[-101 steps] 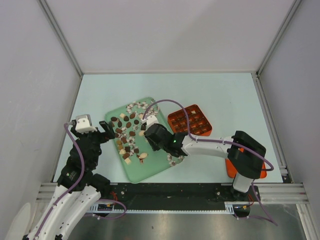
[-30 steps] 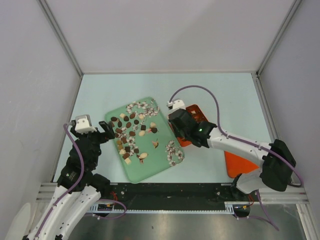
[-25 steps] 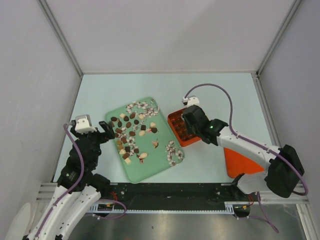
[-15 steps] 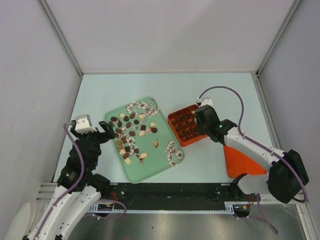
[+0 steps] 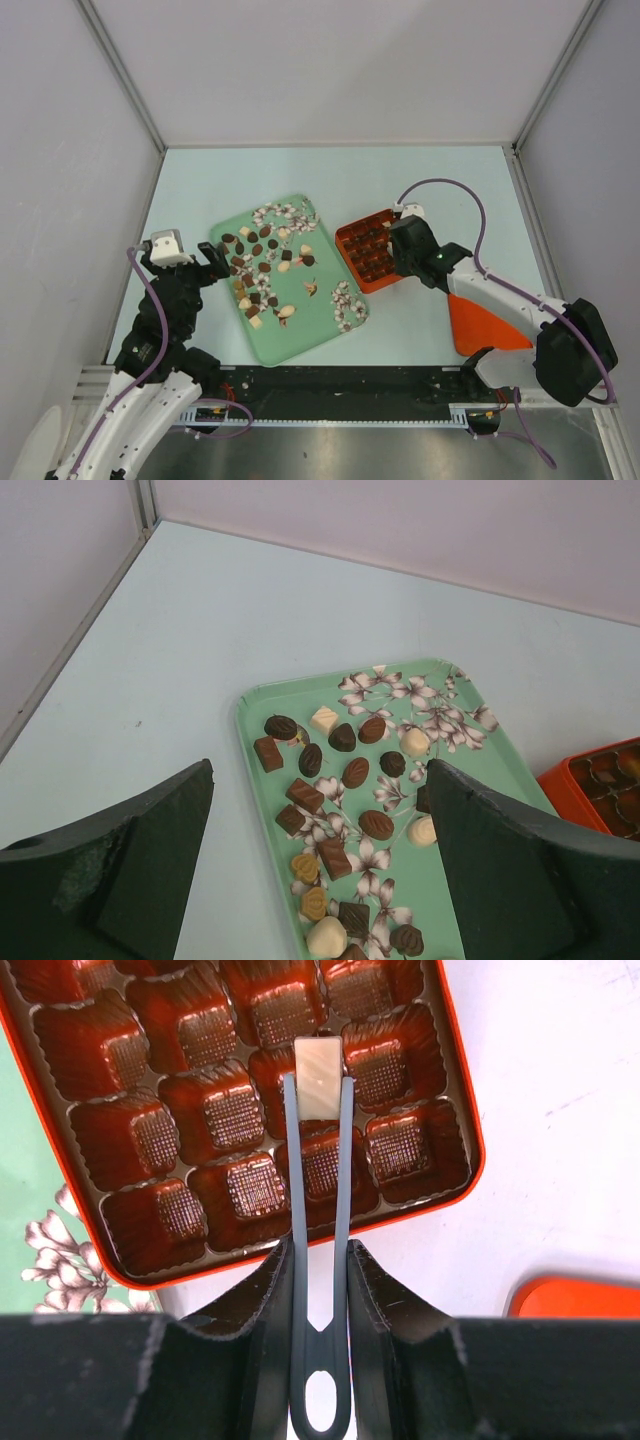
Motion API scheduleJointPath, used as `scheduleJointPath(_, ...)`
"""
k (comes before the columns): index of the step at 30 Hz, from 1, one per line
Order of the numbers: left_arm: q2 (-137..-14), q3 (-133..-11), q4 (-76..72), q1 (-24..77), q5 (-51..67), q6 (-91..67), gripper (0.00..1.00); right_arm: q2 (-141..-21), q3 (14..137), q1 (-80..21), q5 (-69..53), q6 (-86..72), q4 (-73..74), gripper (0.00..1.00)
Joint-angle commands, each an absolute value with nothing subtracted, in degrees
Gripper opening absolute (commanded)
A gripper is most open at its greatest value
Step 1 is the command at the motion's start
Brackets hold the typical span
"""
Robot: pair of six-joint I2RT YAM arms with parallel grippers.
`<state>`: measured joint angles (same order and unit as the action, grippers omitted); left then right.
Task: Pack the chocolate
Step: Place the fake chocolate in the packing box.
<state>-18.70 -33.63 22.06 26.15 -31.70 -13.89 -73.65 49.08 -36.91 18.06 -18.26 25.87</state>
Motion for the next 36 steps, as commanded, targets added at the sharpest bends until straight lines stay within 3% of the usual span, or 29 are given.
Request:
scheduleJointPath(1, -18.7, -33.6, 21.4, 25.6, -31.2, -12.8, 0.92, -72.7, 48.6, -36.8, 17.1, -19.3, 25.7, 0.19)
scheduleJointPath(9, -18.6, -33.6, 21.4, 25.6, -31.2, -12.8, 0.92, -70.6, 48.5, -36.7, 17.4, -19.4, 26.5, 0.34)
scheduleJointPath(17, -19.0, -33.6, 21.3, 25.6, -31.1, -12.8, 0.92, -68.6, 48.6, -36.8, 17.8, -18.9, 27.0, 0.41)
scheduleJointPath(29, -19.4, -33.6, 21.3, 25.6, -30.9, -12.8, 0.92, -65.7, 49.3, -44.6, 17.9, -15.4, 21.4, 0.22)
scheduleJointPath(36, -19.2, -33.6, 21.4, 25.6, -31.0, -12.8, 0.92, -67.6, 51.1, -52.1, 19.4, -12.1, 17.2, 0.19)
